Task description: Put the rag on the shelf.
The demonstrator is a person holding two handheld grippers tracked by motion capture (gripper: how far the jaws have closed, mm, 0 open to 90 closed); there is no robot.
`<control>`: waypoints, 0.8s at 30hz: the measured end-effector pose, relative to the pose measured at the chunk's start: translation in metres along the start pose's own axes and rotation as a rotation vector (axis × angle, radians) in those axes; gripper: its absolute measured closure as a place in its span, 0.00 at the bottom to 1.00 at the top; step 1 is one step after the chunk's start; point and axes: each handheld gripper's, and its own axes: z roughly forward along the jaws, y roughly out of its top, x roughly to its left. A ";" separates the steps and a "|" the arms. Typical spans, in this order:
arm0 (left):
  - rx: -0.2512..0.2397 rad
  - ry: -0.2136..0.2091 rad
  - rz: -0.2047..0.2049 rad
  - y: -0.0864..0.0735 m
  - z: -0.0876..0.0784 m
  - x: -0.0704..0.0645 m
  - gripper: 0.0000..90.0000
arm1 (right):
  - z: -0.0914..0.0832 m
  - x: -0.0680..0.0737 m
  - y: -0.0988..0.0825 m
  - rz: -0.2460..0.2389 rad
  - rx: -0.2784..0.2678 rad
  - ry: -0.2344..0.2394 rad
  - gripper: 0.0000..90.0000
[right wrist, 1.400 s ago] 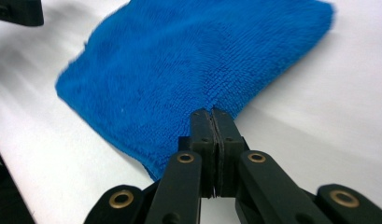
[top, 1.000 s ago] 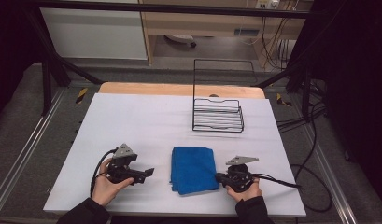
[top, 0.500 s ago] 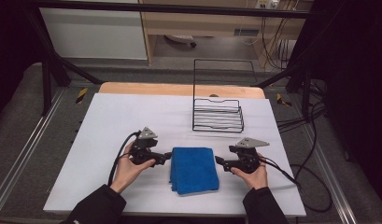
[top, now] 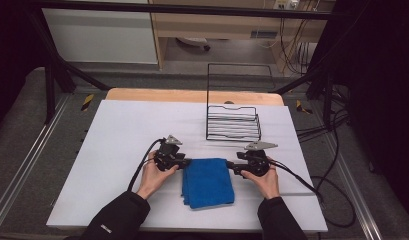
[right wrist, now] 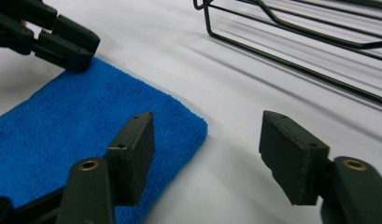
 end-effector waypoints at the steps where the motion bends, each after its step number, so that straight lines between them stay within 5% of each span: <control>1: 0.005 -0.002 0.006 0.000 0.000 -0.001 0.74 | 0.003 0.000 0.001 0.015 -0.004 0.004 0.46; 4: 0.020 -0.007 0.019 -0.001 0.002 -0.003 0.77 | 0.008 -0.002 0.001 0.041 0.008 0.007 0.52; 17: 0.025 0.000 0.038 -0.003 0.004 -0.011 0.87 | 0.025 0.005 0.002 0.011 0.103 0.022 0.71; 24: 0.025 -0.016 0.023 -0.003 0.004 -0.009 0.93 | 0.025 0.005 0.003 0.051 0.132 0.055 0.86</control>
